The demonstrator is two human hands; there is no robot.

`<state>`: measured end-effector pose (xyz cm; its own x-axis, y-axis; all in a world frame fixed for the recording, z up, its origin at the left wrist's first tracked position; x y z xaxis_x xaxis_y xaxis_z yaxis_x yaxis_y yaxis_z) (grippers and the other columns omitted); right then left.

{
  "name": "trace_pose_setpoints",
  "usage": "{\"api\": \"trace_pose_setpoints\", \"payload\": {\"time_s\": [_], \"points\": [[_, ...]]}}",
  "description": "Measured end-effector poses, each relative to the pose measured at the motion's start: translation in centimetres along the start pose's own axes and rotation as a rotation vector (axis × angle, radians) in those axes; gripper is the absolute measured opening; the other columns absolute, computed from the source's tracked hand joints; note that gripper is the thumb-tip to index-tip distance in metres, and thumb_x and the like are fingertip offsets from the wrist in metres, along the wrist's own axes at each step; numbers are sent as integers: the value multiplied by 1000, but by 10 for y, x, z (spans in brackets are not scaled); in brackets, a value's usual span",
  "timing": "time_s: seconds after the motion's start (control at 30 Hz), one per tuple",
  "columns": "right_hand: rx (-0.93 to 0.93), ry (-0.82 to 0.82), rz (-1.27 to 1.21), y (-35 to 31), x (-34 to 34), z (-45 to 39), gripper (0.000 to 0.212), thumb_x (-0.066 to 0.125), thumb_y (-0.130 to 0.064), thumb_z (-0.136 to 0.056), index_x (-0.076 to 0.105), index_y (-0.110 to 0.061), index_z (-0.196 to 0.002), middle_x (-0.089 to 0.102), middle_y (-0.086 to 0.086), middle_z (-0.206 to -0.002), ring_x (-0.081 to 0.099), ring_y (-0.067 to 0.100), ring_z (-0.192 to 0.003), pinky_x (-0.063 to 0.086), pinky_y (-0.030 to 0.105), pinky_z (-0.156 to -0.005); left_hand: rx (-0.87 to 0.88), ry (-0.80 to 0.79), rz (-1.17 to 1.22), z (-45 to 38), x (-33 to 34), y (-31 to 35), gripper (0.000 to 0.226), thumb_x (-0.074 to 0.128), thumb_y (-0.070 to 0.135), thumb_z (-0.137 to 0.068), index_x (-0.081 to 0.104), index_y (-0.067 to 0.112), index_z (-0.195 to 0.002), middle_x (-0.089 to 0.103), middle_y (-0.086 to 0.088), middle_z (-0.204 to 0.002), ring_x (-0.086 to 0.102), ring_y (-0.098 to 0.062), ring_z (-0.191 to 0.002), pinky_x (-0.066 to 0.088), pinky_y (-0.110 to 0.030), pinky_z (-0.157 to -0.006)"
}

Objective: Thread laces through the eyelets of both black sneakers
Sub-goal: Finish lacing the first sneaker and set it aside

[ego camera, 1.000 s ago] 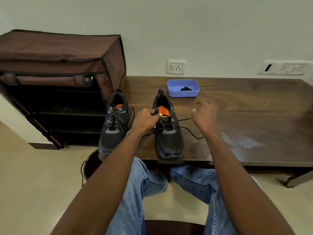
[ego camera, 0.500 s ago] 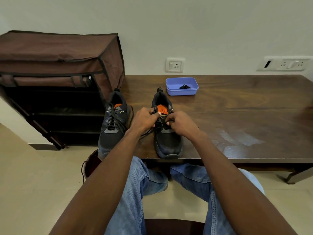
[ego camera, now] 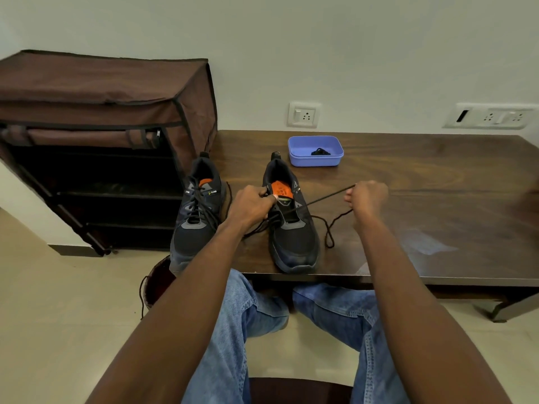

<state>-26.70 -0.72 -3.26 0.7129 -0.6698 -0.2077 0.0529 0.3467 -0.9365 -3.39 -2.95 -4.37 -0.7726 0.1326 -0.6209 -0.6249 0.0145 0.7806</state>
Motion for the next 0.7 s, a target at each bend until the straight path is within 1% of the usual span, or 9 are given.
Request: {"api": "trace_pose_setpoints", "payload": {"time_s": [0.07,0.13,0.2,0.27,0.33,0.4,0.5,0.6,0.7], "points": [[-110,30,226,0,-3,7,39,49,-9,-85,63,1,-119,67,13,-105,63,29,-94,51,37,-80,2,-5,5,0,0,0,36,61,34,-94,60,18,-62,61,1,-54,59,-16,-58,55,-42,-74],[-378,16,405,-1,3,23,42,54,-6,-87,63,-9,-128,66,10,-118,62,28,-108,50,37,-95,5,-11,16,2,0,1,37,61,35,-95,59,19,-62,60,1,-54,57,-14,-57,54,-39,-71],[-671,-178,511,-5,16,39,34,61,-3,-88,71,-12,-119,64,12,-126,56,29,-122,41,27,-104,11,-13,14,2,0,1,37,61,37,-95,59,20,-62,61,0,-55,57,-14,-57,53,-37,-69],[-755,-399,727,-2,31,52,32,67,-14,-91,71,-22,-122,45,9,-151,30,27,-145,24,38,-118,15,-16,13,2,-1,1,36,61,38,-95,59,22,-63,62,0,-57,58,-14,-57,52,-35,-67],[-781,-526,983,7,42,59,37,68,-25,-92,66,-33,-128,20,1,-165,5,23,-153,10,47,-122,18,-23,16,2,-1,0,33,60,36,-96,59,24,-65,61,2,-58,57,-12,-56,49,-33,-63],[-801,-596,1070,14,46,63,33,64,-27,-95,66,-33,-127,13,0,-167,5,25,-153,12,51,-122,27,-30,6,2,-1,1,31,59,35,-97,59,25,-67,61,3,-59,55,-10,-53,46,-28,-57],[-759,-621,973,17,50,65,25,60,-21,-97,72,-21,-120,16,-1,-166,33,26,-143,32,47,-114,31,-26,1,0,1,-1,30,60,36,-96,61,25,-69,64,1,-62,59,-11,-53,51,-30,-56],[-688,-614,857,15,53,66,20,55,-13,-99,70,-10,-112,36,-3,-158,48,21,-130,42,35,-102,27,-24,16,-1,3,-3,24,60,34,-97,65,23,-76,67,1,-64,63,-9,-57,52,-29,-61],[-480,-484,662,14,50,60,19,51,-12,-98,67,-17,-89,65,-2,-100,59,18,-93,41,29,-69,16,-31,47,-1,4,-4,18,58,32,-98,71,19,-96,70,0,-63,66,-7,-57,53,-24,-61]]}}
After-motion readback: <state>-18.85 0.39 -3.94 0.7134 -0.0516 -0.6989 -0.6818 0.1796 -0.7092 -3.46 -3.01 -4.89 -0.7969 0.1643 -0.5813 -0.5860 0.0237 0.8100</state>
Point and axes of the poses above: each hand's wrist, its own z-axis away from the middle knuckle, its own x-axis out of the palm, y = z × x, the point moved 1 cm from there along -z, towards the middle knuckle
